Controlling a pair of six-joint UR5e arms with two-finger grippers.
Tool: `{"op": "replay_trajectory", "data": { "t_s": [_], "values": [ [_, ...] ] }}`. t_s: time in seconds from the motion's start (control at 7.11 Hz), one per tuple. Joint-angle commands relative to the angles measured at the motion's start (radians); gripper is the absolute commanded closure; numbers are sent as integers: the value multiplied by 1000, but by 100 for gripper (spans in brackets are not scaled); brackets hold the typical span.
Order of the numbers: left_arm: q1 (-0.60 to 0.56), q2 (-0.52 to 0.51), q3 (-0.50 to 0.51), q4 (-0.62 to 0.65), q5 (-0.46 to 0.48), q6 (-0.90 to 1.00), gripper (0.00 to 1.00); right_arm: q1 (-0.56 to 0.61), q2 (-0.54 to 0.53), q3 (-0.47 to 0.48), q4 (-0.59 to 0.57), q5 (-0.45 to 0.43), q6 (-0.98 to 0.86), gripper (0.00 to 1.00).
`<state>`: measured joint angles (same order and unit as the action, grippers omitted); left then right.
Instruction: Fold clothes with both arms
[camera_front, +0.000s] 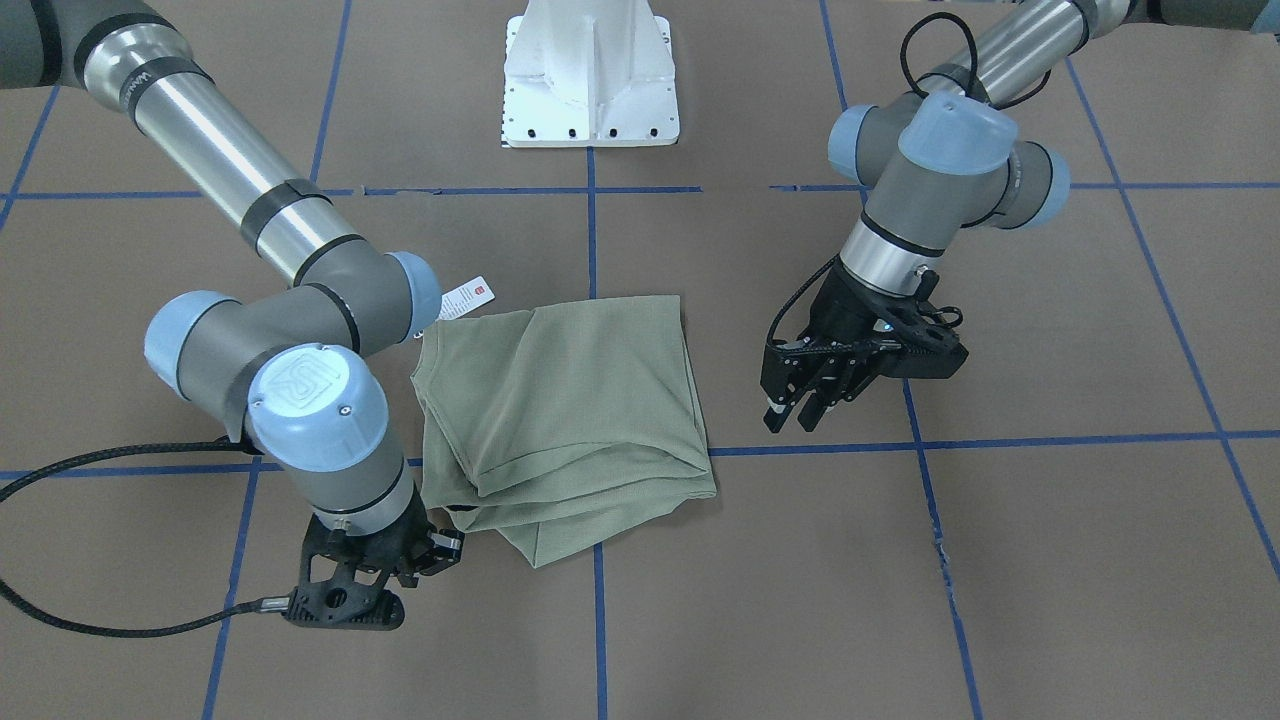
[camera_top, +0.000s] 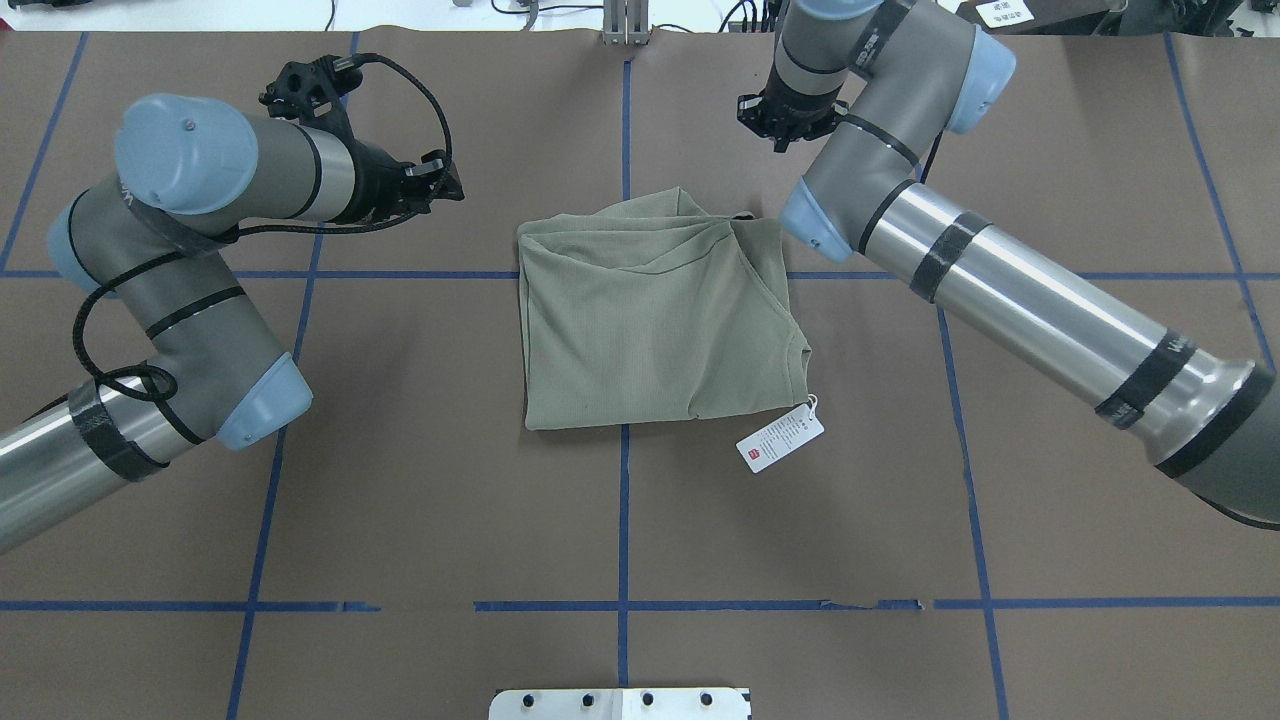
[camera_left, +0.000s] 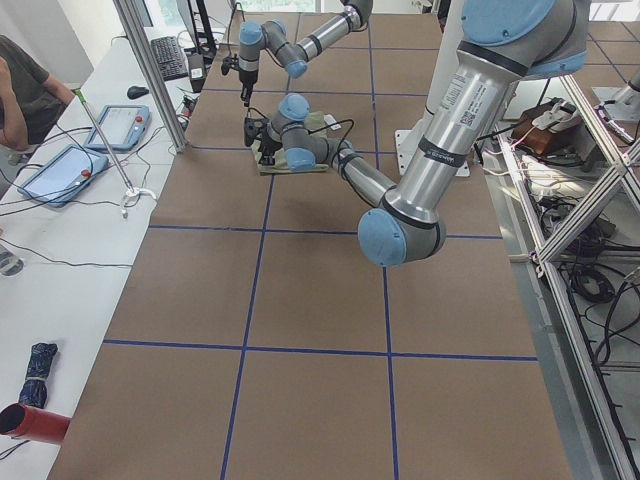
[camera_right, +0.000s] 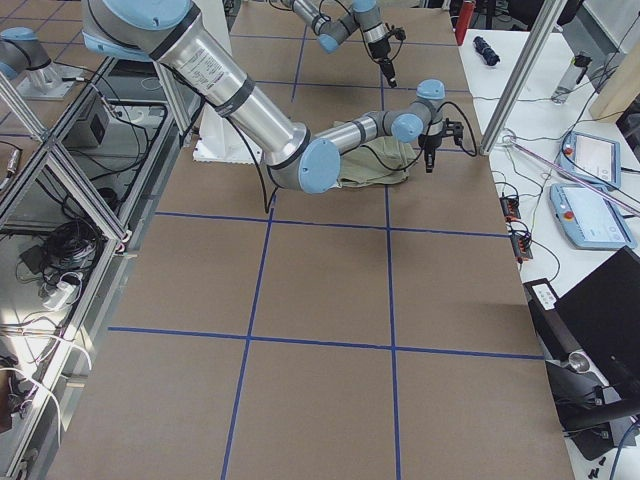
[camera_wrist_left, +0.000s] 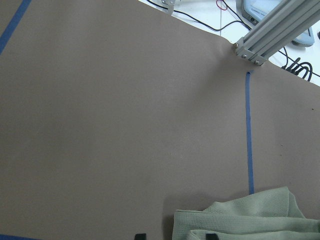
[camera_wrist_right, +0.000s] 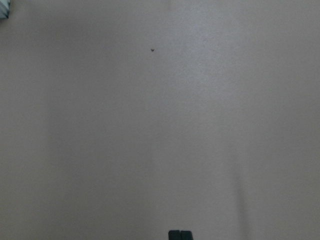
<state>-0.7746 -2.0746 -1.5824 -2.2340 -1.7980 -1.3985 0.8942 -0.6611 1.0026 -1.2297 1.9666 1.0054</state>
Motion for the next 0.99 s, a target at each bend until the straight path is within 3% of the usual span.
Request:
{"op": "replay_trajectory", "data": {
  "t_s": [0.0, 0.14, 0.42, 0.7, 0.84],
  "values": [
    [-11, 51, -2, 5, -3, 150, 51, 63, -159, 164, -52, 96, -72, 100],
    [-37, 89, -4, 2, -73, 256, 50, 116, -267, 271, -101, 150, -185, 100],
    [-196, 221, -37, -1, -286, 511, 46, 257, -465, 414, -152, 254, -406, 100],
    [-382, 365, -65, 7, -436, 779, 46, 398, -579, 494, -251, 339, -622, 74],
    [-479, 425, -61, 31, -505, 937, 42, 431, -671, 601, -320, 334, -705, 1]
  ]
}}
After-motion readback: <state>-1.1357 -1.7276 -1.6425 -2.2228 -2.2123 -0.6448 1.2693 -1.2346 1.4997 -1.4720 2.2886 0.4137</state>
